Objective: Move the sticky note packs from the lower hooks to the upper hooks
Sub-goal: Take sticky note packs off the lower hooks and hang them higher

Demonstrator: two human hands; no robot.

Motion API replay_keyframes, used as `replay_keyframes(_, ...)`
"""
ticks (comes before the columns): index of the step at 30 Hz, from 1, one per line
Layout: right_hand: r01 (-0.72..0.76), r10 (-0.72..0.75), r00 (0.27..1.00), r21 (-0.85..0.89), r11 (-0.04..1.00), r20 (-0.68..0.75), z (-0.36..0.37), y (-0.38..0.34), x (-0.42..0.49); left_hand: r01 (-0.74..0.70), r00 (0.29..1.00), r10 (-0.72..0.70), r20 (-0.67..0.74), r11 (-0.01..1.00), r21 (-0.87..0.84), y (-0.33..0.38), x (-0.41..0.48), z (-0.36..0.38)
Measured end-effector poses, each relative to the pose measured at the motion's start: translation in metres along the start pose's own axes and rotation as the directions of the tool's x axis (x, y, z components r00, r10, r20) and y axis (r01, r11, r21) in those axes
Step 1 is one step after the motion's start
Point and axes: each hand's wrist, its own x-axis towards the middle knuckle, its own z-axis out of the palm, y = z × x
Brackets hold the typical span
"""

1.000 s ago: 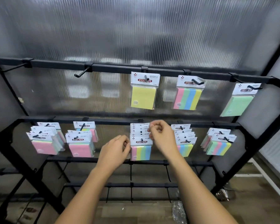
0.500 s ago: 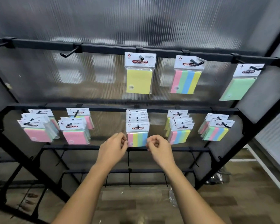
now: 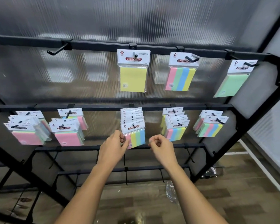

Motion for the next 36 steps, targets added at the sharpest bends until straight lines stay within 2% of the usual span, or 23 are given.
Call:
replay_keyframes(6, -0.066, 0.034, 0.978, -0.149, 0.987, -0.205, -0.036, 0.008, 0.004, 0.023, 1.000, -0.023, -0.010, 1.000, -0.020, 0.006, -0.004, 0.006)
replay_keyframes(11, -0.174, 0.052, 0.938, -0.338, 0.925, -0.342, -0.071, 0.022, 0.021, 0.051, 0.998, -0.051, -0.029, 0.999, -0.013, 0.013, -0.003, 0.007)
replay_keyframes(14, -0.207, 0.081, 0.943, -0.379, 0.902, -0.322, -0.085, 0.023, 0.034, 0.060, 0.997, -0.060, -0.041, 0.998, -0.014, 0.014, -0.004, 0.007)
replay_keyframes(19, -0.153, 0.055, 0.971, -0.426, 0.892, -0.234, -0.087, 0.022, 0.043, 0.073, 0.996, -0.073, -0.057, 0.997, -0.012, 0.011, -0.005, 0.007)
replay_keyframes(24, -0.163, 0.080, 0.969, -0.359, 0.919, -0.234, -0.082, 0.026, 0.033, 0.075, 0.992, -0.082, -0.094, 0.994, -0.077, 0.015, -0.012, 0.004)
replay_keyframes(28, -0.116, 0.090, 0.984, -0.164, 0.980, -0.156, -0.078, 0.031, 0.021, 0.079, 0.993, -0.089, -0.082, 0.990, -0.114, 0.014, -0.016, 0.004)
replay_keyframes(32, -0.109, 0.113, 0.980, 0.032, 0.993, -0.161, -0.069, 0.043, 0.010, 0.034, 0.999, -0.039, -0.030, 0.990, -0.137, 0.015, -0.018, 0.007)
replay_keyframes(36, -0.037, 0.044, 0.982, 0.040, 0.999, -0.183, -0.069, 0.043, -0.006, 0.006, 1.000, -0.011, -0.026, 0.980, -0.197, 0.012, -0.020, 0.008)
